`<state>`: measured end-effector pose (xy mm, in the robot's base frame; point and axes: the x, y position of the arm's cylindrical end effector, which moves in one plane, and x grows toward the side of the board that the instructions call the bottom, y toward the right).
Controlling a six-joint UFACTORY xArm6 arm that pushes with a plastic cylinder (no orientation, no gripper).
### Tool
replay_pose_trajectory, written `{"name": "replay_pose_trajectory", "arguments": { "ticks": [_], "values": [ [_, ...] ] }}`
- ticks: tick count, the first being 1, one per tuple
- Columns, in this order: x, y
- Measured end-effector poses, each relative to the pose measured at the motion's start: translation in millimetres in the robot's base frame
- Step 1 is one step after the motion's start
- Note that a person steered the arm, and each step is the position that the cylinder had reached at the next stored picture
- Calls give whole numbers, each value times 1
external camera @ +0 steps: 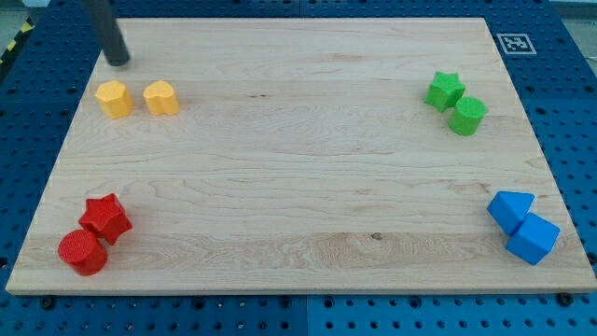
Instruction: Move the yellow heart and yellow hexagon towards the top center
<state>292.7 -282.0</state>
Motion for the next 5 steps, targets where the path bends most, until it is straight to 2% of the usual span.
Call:
{"name": "replay_pose_trajectory", "arguments": {
  "ticks": [1, 4, 5],
  "values": [
    [11, -22],
    [94, -23],
    [101, -23]
  ]
}}
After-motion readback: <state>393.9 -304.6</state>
